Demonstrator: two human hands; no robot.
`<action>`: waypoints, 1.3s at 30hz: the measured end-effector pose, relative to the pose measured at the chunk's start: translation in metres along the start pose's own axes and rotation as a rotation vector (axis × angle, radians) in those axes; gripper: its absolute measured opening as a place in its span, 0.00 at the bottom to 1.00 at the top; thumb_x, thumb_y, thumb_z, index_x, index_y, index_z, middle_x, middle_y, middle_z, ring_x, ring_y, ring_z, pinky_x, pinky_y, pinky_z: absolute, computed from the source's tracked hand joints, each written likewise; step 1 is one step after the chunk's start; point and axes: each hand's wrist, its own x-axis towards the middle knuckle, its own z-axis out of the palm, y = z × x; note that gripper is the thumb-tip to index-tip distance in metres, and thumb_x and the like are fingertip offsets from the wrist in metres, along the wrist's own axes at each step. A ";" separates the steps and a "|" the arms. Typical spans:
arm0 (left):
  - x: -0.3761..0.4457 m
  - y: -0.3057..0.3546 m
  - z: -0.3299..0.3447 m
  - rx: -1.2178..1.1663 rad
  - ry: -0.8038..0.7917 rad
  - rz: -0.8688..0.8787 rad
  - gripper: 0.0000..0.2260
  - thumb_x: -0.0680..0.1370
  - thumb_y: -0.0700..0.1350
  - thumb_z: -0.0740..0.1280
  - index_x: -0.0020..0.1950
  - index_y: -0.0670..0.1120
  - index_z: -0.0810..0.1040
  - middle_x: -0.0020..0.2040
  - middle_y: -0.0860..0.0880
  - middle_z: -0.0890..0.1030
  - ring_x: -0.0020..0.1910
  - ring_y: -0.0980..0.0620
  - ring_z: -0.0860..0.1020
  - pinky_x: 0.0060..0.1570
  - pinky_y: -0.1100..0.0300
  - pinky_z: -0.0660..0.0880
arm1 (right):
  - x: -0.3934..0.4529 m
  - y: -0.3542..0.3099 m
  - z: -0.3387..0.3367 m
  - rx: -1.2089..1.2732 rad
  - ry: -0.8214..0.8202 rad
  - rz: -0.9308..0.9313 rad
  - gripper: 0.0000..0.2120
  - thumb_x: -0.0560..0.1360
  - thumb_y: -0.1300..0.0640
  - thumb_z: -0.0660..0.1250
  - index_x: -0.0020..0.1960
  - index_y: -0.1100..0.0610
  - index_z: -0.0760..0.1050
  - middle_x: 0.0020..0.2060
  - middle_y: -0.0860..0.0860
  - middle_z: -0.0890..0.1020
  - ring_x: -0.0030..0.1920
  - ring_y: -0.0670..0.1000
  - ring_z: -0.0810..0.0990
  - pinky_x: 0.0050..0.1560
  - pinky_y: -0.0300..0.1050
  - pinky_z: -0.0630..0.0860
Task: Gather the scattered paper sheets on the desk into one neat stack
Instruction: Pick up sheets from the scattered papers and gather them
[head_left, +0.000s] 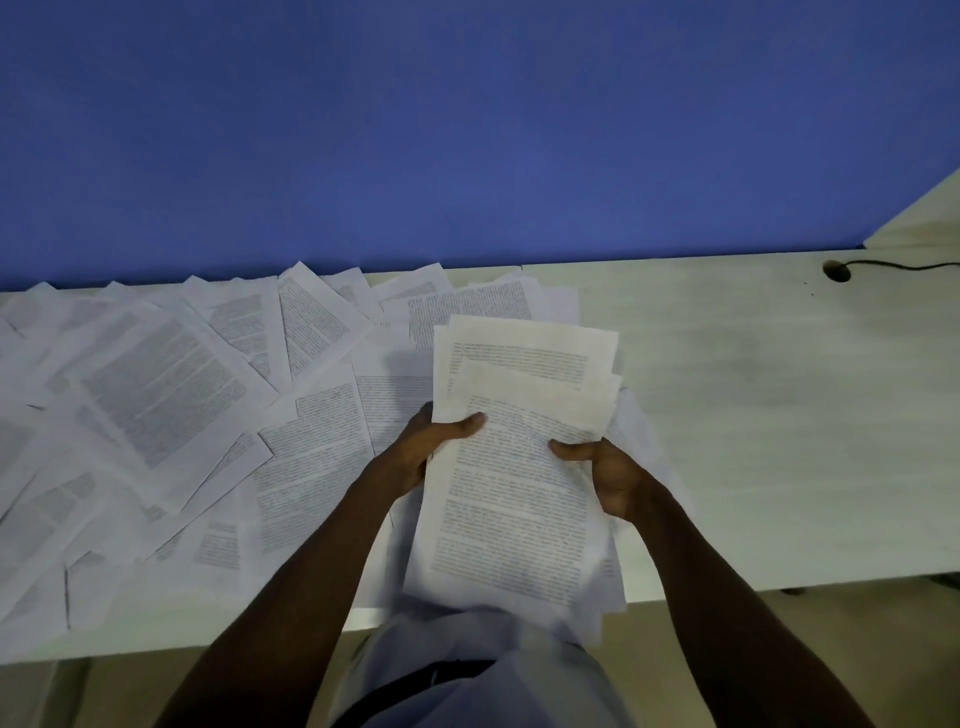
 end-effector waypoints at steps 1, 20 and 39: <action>-0.002 0.002 0.000 -0.051 -0.043 -0.012 0.18 0.77 0.43 0.72 0.66 0.46 0.79 0.62 0.44 0.83 0.60 0.43 0.82 0.61 0.45 0.78 | -0.001 0.001 0.000 0.057 -0.015 0.011 0.25 0.77 0.64 0.70 0.73 0.60 0.74 0.68 0.61 0.79 0.64 0.62 0.80 0.60 0.60 0.80; 0.009 -0.039 -0.019 -0.509 0.463 -0.067 0.24 0.69 0.39 0.80 0.63 0.41 0.80 0.58 0.42 0.83 0.56 0.40 0.82 0.58 0.36 0.77 | -0.001 0.040 0.032 0.031 0.167 -0.136 0.26 0.75 0.67 0.74 0.71 0.63 0.73 0.69 0.67 0.76 0.71 0.69 0.74 0.69 0.72 0.71; -0.062 0.057 -0.111 0.120 -0.128 -0.336 0.36 0.61 0.36 0.83 0.68 0.42 0.76 0.65 0.38 0.80 0.62 0.38 0.80 0.62 0.41 0.76 | -0.020 0.019 0.024 -0.231 0.055 -0.045 0.34 0.70 0.63 0.78 0.73 0.59 0.69 0.65 0.64 0.78 0.64 0.65 0.80 0.59 0.66 0.80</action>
